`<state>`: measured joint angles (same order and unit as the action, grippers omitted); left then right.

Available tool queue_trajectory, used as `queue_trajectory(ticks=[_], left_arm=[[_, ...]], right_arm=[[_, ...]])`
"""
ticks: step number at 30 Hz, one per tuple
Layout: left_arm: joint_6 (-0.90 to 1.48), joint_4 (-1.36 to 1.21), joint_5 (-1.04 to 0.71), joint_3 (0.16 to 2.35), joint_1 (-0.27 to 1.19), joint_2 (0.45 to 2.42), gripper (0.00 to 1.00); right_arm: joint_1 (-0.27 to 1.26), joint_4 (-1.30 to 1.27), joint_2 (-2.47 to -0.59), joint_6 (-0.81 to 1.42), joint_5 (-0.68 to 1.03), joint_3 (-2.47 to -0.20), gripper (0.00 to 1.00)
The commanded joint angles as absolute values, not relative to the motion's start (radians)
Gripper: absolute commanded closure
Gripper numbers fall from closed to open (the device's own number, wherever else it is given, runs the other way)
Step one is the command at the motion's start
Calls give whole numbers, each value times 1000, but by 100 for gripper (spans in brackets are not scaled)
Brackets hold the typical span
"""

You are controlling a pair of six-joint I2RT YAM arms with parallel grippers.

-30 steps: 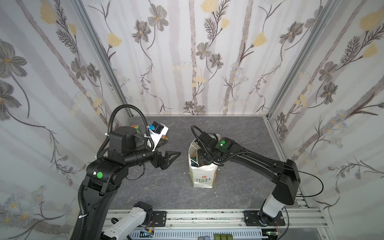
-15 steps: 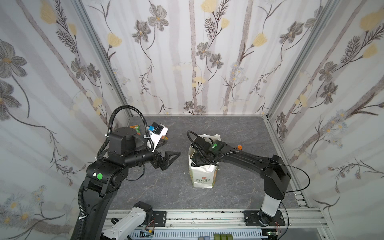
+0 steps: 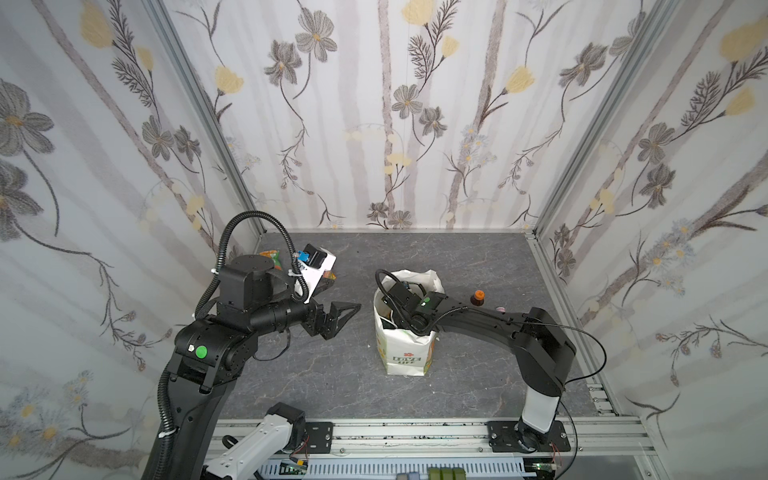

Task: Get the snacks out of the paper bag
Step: 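Grasp the teal Fox's Mint Blossom packet inside the bag with the right gripper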

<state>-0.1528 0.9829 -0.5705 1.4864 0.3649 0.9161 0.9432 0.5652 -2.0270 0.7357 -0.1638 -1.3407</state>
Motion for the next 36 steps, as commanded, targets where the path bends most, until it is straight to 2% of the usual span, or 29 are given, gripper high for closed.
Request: queue_trajectory(ticks=[1,3,12,36], left_arm=[[-152,963,-563,1482,365,916,5],[-145,961,-559,1480,365,919,5],[-136,953,-528,1473,365,914,4],[-121,934,-524,1480,367,933,3]], right_arm=[[948,597,-2038,753,-44,-1327,62],[948,601,-2028,750,-49,-1331,75],[948,626,-1984,747,-61,-1356,100],[942,671,-1876,734,-98,-1409,100]])
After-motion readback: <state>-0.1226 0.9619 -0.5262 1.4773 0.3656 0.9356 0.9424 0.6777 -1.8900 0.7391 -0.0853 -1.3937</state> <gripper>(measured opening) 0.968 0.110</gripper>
